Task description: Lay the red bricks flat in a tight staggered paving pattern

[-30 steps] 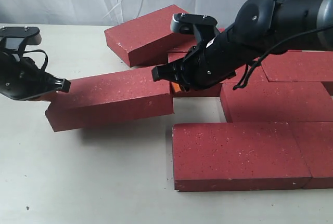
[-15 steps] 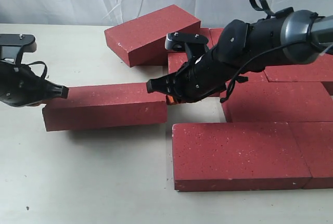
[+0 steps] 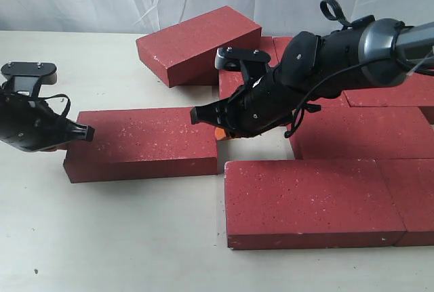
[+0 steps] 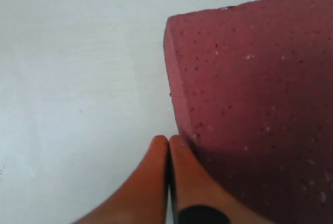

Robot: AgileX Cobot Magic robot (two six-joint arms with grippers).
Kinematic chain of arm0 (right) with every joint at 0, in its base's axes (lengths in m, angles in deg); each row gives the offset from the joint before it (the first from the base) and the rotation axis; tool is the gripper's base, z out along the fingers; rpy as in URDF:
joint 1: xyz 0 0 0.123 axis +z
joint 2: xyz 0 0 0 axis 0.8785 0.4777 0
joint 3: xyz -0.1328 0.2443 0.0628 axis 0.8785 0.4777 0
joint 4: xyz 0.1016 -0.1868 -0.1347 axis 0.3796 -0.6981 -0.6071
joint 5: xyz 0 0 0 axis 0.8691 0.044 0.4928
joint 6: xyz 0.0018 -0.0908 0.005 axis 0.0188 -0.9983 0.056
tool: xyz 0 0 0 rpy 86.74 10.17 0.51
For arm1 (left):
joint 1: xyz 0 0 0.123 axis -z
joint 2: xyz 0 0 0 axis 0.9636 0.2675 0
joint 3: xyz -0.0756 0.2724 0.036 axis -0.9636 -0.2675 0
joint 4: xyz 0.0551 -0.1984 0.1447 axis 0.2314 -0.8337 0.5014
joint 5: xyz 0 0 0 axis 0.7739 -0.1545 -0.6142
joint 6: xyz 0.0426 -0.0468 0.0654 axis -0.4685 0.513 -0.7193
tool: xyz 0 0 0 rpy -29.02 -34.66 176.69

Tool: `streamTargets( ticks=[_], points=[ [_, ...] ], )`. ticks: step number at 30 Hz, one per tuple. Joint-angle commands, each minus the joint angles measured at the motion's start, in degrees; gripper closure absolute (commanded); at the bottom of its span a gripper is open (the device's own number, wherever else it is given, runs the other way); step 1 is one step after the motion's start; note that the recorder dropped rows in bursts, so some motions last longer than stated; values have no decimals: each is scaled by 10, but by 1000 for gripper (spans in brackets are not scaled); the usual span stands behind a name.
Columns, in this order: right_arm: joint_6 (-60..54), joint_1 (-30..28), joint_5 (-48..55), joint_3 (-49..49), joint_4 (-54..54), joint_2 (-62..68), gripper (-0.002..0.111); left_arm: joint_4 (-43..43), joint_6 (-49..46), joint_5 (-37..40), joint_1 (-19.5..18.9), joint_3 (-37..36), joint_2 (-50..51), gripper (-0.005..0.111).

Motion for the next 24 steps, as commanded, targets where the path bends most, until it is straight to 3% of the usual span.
streamTargets(
  ticks=[1,18,24],
  points=[
    [3,-1,-2,0,-5,-4,109,24,0,-10,6,6,3,107],
    [48,-1,-23,0,-35,13,109,22,0,-80,6,6,34,107],
    [35,-1,29,0,-37,13,109,22,0,-77,7,7,36,107]
  ],
)
